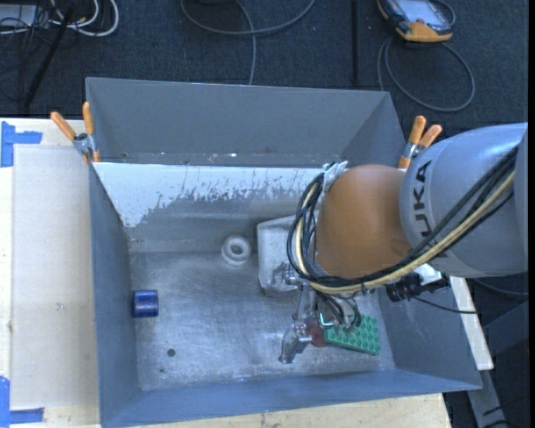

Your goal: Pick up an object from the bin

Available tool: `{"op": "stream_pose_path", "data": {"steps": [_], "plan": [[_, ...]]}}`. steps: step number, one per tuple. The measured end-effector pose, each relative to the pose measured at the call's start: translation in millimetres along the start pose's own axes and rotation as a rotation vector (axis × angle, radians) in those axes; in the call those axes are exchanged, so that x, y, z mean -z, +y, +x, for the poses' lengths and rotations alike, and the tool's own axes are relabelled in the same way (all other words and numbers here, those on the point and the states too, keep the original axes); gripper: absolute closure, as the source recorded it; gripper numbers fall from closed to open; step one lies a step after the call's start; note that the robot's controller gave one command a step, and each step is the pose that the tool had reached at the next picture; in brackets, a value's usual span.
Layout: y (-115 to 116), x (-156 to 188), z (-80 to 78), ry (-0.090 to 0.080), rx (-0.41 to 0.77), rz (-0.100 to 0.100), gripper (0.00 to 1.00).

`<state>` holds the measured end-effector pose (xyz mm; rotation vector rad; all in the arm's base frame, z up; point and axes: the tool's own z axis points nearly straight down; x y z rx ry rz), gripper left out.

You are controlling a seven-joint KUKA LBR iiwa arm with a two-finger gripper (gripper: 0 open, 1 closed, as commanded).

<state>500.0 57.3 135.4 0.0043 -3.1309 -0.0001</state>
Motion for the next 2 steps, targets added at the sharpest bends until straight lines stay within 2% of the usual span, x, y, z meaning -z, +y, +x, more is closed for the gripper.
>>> {"op": "stream_pose_path", "data": {"steps": [1, 2], "plan": [[-144.8, -64.7, -6.7, -0.011, 0.077, -0.002, 0.00], [-148.8, -35.6, 4.3, -0.011, -0.128, -0.001, 0.00]]}}
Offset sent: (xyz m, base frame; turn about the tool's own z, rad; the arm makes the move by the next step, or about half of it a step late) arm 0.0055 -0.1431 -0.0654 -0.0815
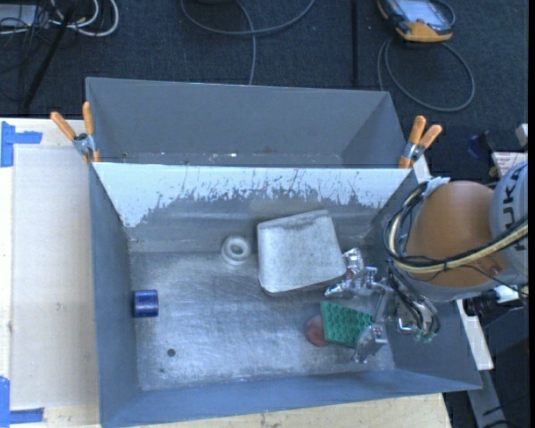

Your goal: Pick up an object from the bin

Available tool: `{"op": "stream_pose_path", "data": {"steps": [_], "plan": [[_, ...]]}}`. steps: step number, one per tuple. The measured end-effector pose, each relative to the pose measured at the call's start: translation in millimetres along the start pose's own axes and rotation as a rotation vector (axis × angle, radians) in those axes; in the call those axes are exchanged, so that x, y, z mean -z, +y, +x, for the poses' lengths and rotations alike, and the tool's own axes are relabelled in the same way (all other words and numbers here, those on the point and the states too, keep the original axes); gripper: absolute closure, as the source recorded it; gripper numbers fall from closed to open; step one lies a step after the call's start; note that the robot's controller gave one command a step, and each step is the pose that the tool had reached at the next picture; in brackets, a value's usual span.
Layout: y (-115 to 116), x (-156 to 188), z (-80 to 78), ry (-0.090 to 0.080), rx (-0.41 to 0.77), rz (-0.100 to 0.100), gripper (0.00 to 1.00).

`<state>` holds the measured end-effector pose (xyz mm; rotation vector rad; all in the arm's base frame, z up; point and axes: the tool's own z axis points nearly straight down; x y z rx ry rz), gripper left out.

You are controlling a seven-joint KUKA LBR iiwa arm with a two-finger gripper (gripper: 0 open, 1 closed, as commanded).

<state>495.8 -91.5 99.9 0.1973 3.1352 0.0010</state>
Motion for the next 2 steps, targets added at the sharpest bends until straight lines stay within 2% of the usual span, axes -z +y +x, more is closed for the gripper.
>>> {"op": "stream_pose_path", "data": {"steps": [1, 2], "plan": [[-5.6, -0.7, 1.2, 0.002, -0.013, 0.000, 0.00], [-3.9, -28.7, 9.7, -0.003, -0.079, -0.001, 0.00]]}}
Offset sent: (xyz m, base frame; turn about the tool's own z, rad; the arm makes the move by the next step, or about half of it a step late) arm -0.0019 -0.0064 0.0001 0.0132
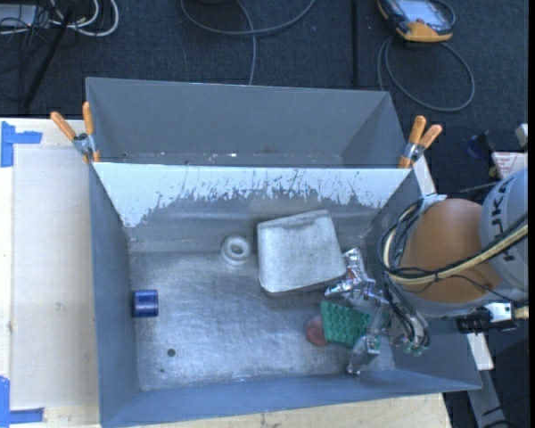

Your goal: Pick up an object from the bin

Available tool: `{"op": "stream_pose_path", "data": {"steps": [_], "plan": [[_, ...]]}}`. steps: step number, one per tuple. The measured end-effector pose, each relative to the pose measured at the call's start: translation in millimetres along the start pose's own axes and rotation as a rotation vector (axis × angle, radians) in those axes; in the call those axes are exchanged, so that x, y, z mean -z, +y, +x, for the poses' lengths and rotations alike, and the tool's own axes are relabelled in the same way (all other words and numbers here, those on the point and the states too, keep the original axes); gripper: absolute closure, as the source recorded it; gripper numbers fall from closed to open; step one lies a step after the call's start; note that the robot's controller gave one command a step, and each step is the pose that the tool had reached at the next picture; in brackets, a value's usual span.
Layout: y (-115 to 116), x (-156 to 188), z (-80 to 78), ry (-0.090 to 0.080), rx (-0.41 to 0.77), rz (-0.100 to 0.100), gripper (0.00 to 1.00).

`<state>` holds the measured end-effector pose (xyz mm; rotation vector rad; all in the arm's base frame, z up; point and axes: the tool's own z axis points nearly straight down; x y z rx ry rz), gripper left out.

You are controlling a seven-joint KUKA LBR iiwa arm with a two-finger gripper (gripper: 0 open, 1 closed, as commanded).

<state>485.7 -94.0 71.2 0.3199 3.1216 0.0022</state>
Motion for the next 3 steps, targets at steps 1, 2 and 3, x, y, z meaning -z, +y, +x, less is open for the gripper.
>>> {"op": "stream_pose_path", "data": {"steps": [1, 2, 3], "plan": [[0.0, 0.6, -0.6, 0.002, -0.001, 0.000, 0.00], [0.0, 2.2, -2.1, -0.002, -0.002, 0.000, 1.00], [-0.1, 79.9, -4.0, -0.003, -0.003, 0.001, 1.00]]}}
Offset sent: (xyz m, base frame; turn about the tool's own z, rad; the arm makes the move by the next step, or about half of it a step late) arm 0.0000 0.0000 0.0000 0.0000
